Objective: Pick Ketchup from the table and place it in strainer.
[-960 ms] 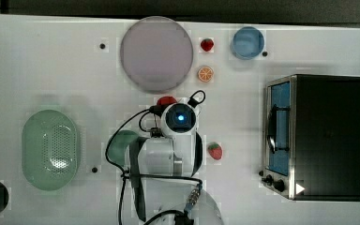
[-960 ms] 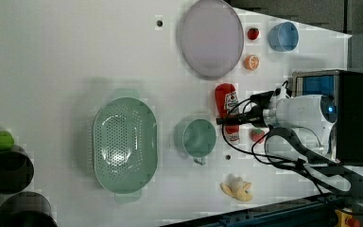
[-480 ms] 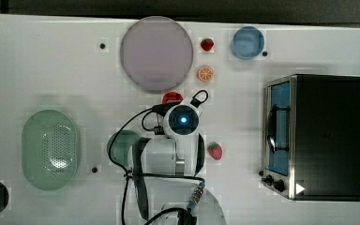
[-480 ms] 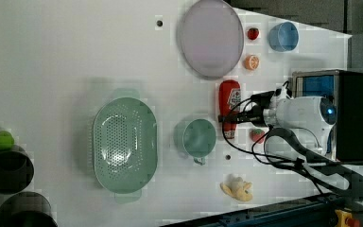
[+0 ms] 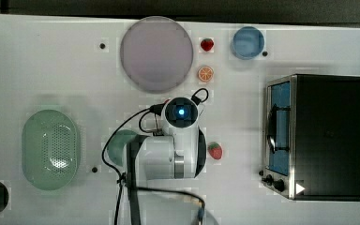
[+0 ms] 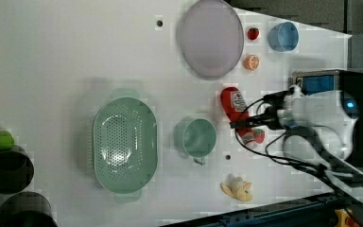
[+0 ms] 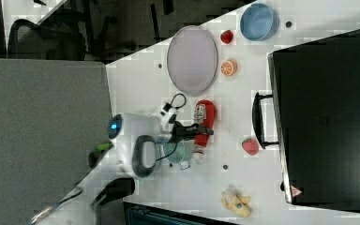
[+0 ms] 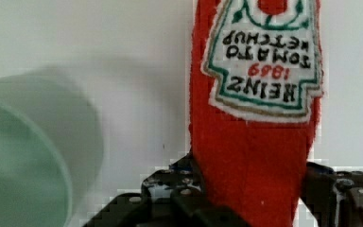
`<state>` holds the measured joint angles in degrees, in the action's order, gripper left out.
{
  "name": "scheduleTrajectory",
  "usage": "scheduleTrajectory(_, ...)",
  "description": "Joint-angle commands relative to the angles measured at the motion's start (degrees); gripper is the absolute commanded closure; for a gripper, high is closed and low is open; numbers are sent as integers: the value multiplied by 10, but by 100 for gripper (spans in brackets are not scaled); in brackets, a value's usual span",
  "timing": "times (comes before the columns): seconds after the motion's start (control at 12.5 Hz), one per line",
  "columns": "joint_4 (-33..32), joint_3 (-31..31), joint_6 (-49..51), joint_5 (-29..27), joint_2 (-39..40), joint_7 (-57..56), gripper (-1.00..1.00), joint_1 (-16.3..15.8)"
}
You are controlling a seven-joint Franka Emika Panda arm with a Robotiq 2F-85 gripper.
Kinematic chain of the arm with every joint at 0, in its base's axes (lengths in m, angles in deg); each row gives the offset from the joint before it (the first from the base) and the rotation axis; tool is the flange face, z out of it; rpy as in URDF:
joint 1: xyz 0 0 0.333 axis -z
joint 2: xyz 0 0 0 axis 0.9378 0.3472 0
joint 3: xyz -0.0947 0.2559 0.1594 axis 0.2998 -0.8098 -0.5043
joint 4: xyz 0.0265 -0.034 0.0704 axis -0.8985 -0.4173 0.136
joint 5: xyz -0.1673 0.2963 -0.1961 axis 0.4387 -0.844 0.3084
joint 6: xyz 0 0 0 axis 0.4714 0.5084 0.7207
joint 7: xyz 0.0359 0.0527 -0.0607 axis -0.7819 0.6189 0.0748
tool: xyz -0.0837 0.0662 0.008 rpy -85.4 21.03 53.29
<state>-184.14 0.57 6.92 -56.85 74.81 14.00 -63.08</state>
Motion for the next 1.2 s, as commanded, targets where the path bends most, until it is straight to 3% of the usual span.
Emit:
scheduleTrajectory(0.08, 56, -1, 91, -3, -116, 25, -23, -1)
scheduleTrajectory(0.48, 130, -35, 273, -7, -213, 137, -23, -14)
scheduleTrajectory(1.2, 152, -223, 275, -28, -201, 392, -23, -40)
